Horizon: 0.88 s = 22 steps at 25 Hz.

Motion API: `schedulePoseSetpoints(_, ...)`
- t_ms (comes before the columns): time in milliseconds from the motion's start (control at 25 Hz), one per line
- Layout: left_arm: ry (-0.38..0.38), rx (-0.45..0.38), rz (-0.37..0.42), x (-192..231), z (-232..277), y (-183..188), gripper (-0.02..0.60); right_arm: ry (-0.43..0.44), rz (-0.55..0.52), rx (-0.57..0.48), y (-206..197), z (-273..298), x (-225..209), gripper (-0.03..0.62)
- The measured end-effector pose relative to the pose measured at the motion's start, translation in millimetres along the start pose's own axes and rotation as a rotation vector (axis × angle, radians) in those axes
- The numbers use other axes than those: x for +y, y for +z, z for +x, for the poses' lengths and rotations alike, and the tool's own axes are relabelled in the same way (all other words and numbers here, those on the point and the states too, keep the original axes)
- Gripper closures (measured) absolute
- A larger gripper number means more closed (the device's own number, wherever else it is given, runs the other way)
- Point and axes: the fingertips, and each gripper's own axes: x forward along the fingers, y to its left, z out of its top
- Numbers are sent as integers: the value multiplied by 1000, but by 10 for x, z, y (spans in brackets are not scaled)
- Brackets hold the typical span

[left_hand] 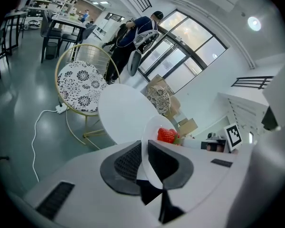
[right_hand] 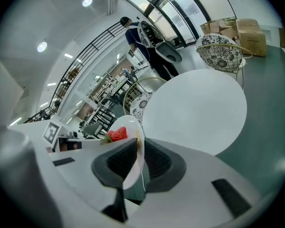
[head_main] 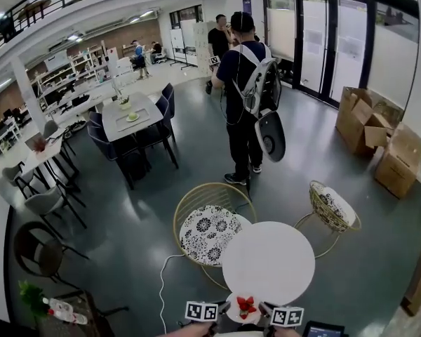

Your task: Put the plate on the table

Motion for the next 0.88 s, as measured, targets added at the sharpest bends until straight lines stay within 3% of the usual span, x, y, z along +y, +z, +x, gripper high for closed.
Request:
schedulePoseSetpoints(480, 7, 84, 7, -42, 581, 332, 534, -20, 70, 27, 342, 133, -497, 540)
schedulePoseSetpoints(600, -2, 131, -2, -188, 756, 209, 534, -44, 107, 45, 305, 3, -691, 540)
schedulePoseSetpoints(880, -6, 203, 73, -189, 1374, 344, 534, -91, 163, 16, 394, -34, -1239, 540)
